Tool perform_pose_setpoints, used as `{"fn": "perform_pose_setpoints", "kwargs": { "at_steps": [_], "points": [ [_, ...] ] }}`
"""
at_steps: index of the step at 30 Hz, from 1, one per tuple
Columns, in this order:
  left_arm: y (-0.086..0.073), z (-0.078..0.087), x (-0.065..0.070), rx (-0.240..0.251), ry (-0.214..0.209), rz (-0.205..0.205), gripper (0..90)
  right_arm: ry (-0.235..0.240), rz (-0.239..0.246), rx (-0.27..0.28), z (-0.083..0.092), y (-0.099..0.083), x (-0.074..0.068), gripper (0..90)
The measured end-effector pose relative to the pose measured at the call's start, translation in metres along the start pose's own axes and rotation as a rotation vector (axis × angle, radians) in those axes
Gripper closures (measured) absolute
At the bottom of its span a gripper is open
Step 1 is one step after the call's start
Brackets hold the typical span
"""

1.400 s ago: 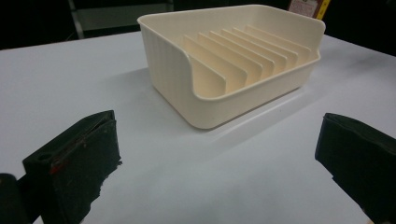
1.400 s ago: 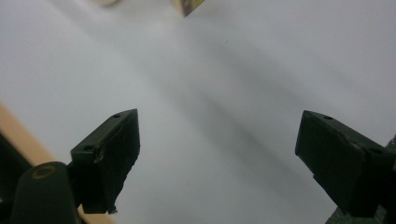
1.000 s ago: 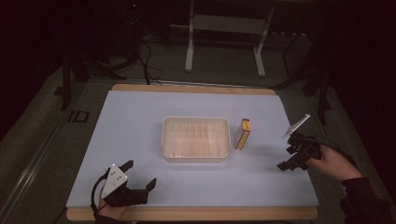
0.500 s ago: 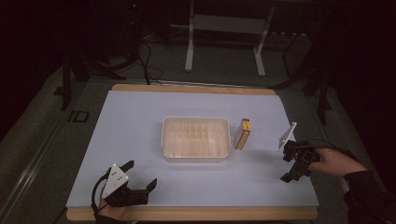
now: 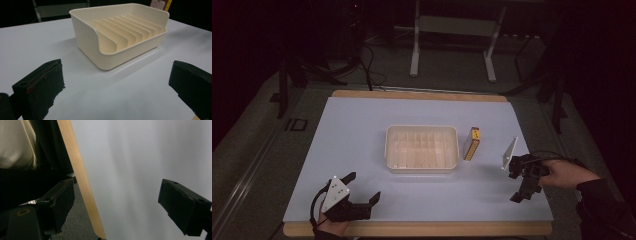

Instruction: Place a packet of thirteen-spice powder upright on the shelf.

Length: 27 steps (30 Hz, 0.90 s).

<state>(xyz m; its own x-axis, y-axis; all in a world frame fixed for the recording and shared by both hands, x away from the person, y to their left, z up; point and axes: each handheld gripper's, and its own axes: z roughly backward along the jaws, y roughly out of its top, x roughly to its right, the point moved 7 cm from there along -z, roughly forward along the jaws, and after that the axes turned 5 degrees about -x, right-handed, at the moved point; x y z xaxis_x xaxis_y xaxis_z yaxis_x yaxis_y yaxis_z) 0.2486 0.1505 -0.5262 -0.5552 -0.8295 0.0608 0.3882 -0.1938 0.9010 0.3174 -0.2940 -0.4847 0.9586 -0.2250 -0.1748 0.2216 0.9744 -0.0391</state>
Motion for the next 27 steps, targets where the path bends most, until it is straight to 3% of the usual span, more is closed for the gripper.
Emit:
{"fn": "perform_pose_setpoints", "kwargs": {
  "at_steps": [10,18,27],
  "points": [
    [0.000,-0.001,0.001,-0.001,-0.004,-0.004,0.0,-0.021,0.067,0.004,0.001,0.015,-0.003,13.0],
    [0.001,-0.001,0.001,0.001,-0.005,-0.002,0.0,-0.007,0.108,-0.009,0.002,0.029,-0.010,13.3],
    [0.001,-0.001,0.001,0.005,-0.008,0.000,0.0,0.005,0.199,-0.004,0.006,0.049,-0.017,14.6]
  ]
}}
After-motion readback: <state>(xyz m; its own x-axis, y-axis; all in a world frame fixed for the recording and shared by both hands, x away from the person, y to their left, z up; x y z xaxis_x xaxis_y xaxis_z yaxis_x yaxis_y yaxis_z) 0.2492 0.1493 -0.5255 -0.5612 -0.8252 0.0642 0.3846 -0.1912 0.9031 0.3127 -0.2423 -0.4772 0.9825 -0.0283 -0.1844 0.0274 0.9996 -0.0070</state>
